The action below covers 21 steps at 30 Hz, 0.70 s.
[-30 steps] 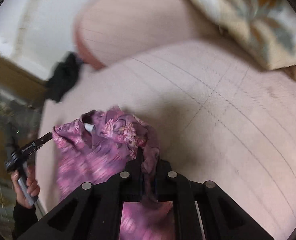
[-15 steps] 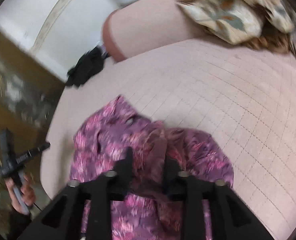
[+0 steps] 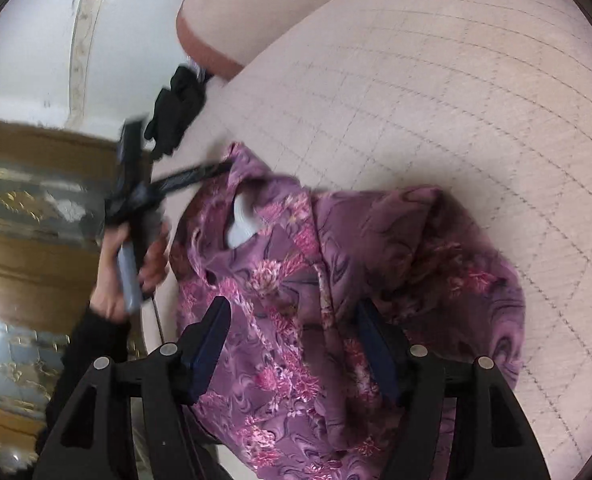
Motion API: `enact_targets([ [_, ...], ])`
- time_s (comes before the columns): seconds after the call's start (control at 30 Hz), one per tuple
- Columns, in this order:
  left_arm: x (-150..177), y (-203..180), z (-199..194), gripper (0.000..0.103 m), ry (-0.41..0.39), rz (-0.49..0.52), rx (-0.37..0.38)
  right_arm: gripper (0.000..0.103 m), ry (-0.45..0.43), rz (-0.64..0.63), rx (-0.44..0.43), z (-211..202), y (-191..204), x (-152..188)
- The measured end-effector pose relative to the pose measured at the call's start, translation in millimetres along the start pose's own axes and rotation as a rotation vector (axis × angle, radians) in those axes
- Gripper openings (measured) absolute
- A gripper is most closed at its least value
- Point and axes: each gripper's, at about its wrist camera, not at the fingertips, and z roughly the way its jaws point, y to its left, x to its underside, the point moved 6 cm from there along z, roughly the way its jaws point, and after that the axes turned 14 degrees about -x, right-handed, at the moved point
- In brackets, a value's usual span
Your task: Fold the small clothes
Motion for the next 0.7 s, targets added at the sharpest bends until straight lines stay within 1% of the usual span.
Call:
enact_targets([
  [0.03, -1.3, -5.6, -4.6, 0.05, -0.042, 0.005, 0.016, 0.053, 0.023, -0.024, 0.019, 6.5, 2.8, 2.1],
  [0.07, -0.2, -12.6, -8.9, 0.02, -0.059, 0.031, 0.047, 0.043, 0.057, -0.049, 0.044, 15.4, 5.1, 5.0],
  [0.1, 1.6, -18.8, -13.6, 0.01, -0.075, 0.068, 0.05, 0.034, 0.079, -0.063, 0.084, 22.7, 5.9, 6.6],
  [0.13, 3.9, -21.7, -18.6, 0.009, -0.094, 0.103, 0.018, 0.016, 0.096, -0.08, 0.129, 23.4, 4.0, 8.4],
  [0.17, 5.3, -21.2, -23.0, 0.007, -0.11, 0.122, 0.004, 0.014, 0.098, -0.089, 0.145, 23.6, 3.5, 9.3],
  [0.2, 5.9, -16.2, -29.5, 0.007, -0.125, 0.116, -0.003, 0.014, 0.09, -0.099, 0.155, 21.1, 4.4, 9.3],
  [0.23, 5.1, -6.1, -40.1, 0.007, -0.146, 0.079, 0.008, 0.013, 0.077, -0.121, 0.174, 16.8, 7.6, 8.8],
  [0.3, 6.9, 24.6, -75.0, 0.006, -0.205, -0.041, 0.072, 0.012, 0.032, -0.186, 0.209, 6.2, 19.5, 8.6],
  [0.37, 15.9, 46.6, -106.4, 0.006, -0.256, -0.118, 0.112, 0.012, 0.004, -0.232, 0.243, 3.3, 25.8, 8.3],
  [0.43, 35.7, 68.9, -146.3, 0.006, -0.313, -0.199, 0.184, 0.012, -0.009, -0.241, 0.246, 4.5, 28.3, 8.0],
  [0.47, 51.0, 77.0, -166.7, 0.006, -0.343, -0.227, 0.219, 0.012, -0.017, -0.253, 0.258, 4.6, 30.1, 8.5],
  [0.5, 63.7, 82.6, -179.7, 0.006, -0.366, -0.24, 0.237, 0.012, -0.023, -0.262, 0.262, 4.0, 31.7, 9.8],
  [0.53, 88.8, 87.1, -196.2, 0.006, -0.392, -0.254, 0.248, 0.015, -0.027, -0.277, 0.261, 0.8, 34.4, 12.5],
  [0.57, 103.4, 89.0, -204.1, 0.006, -0.404, -0.262, 0.251, 0.018, -0.027, -0.302, 0.261, 1.2, 38.9, 17.4],
  [0.6, 128.7, 91.4, -211.9, 0.006, -0.412, -0.271, 0.258, 0.018, -0.029, -0.32, 0.264, 0.4, 41.0, 22.5],
  [0.63, 157.2, 93.4, -216.0, 0.006, -0.41, -0.29, 0.275, 0.025, -0.027, -0.315, 0.276, -0.4, 37.2, 33.5],
  [0.67, 182.3, 95.0, -214.6, 0.006, -0.399, -0.312, 0.291, 0.029, -0.021, -0.3, 0.274, -0.2, 34.9, 41.8],
  [0.7, 209.6, 95.4, -209.7, 0.006, -0.378, -0.336, 0.3, 0.029, -0.013, -0.286, 0.266, -1.9, 32.4, 51.7],
])
